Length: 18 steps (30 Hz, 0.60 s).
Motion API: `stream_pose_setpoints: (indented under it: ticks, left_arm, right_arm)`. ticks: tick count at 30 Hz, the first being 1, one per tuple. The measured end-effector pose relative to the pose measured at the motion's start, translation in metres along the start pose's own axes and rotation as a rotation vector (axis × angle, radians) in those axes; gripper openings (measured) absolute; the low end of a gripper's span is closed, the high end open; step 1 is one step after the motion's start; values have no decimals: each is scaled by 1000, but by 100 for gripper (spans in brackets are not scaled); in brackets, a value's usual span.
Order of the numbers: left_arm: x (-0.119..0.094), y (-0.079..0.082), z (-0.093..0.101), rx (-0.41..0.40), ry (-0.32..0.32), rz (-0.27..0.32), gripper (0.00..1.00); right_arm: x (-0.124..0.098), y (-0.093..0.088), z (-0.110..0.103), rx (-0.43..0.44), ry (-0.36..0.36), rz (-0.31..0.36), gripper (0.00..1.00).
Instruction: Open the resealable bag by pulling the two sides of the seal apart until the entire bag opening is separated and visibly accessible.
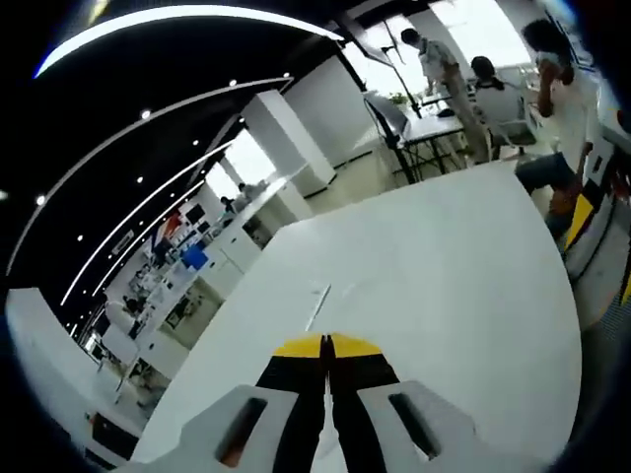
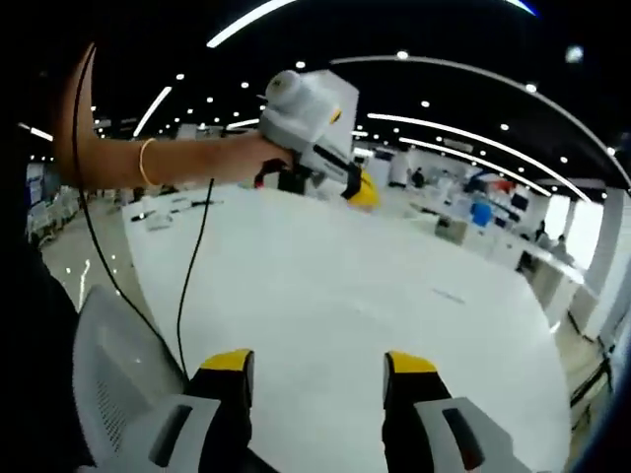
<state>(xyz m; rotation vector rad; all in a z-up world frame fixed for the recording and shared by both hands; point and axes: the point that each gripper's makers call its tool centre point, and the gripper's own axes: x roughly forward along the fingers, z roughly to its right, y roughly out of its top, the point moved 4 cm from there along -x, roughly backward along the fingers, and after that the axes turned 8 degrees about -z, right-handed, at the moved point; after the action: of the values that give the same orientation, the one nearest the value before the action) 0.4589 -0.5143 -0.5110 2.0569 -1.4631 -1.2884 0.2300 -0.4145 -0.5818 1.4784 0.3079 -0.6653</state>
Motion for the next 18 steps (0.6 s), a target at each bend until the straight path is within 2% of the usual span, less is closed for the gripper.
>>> stream_pose_setpoints:
  ticks: [6,11,12,15,17,18]
  left_arm:
    - [30,-1,-31,26,39,-16,0]
    - [59,5,-56,96,91,32,0]
    - [63,5,-58,103,98,30,0]
    - [71,11,-61,162,104,75,0]
    - [79,7,-55,195,94,83,0]
    - [82,4,-50,206,67,82,0]
  right_arm:
    - [-4,-11,7,34,-18,-31,56]
    - [-4,-18,14,73,-36,-54,56]
    - [-4,-18,15,82,-38,-55,56]
    - [-4,-20,17,95,-44,-62,56]
    - [-2,-21,18,100,-43,-72,56]
    - [-2,-21,19,101,-44,-74,56]
